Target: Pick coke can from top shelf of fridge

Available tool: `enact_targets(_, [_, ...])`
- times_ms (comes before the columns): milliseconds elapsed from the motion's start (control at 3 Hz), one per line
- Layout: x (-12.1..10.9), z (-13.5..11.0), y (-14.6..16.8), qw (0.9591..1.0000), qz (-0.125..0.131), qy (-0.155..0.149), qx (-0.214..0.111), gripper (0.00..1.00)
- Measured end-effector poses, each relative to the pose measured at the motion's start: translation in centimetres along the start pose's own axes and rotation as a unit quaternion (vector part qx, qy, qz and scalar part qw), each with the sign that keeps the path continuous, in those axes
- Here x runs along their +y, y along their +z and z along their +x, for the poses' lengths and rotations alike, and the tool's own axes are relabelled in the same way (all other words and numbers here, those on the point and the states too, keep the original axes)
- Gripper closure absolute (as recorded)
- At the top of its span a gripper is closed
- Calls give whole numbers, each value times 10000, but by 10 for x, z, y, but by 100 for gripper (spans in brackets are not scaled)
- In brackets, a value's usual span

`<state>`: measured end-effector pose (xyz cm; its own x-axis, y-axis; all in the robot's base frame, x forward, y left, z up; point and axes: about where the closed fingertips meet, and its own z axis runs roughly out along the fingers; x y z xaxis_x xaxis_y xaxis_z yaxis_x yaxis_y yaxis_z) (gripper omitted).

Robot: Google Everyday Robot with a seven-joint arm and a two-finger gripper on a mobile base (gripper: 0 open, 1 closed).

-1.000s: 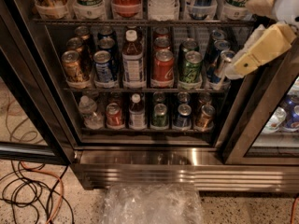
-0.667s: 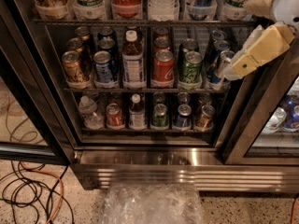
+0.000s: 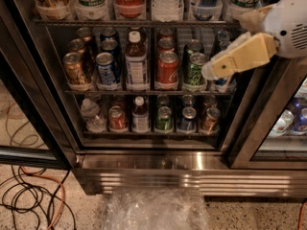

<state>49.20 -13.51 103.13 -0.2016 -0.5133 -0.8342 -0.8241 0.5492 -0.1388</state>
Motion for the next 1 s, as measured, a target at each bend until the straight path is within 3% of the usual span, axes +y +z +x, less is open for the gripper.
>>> enact_targets(333, [6, -34, 23, 9953, 89, 418, -869, 0])
enact_targets(667, [-1, -51, 21, 9922, 265, 495, -1117, 0])
enact_targets(1000, [2, -50, 18, 9921, 372, 528, -1074, 0])
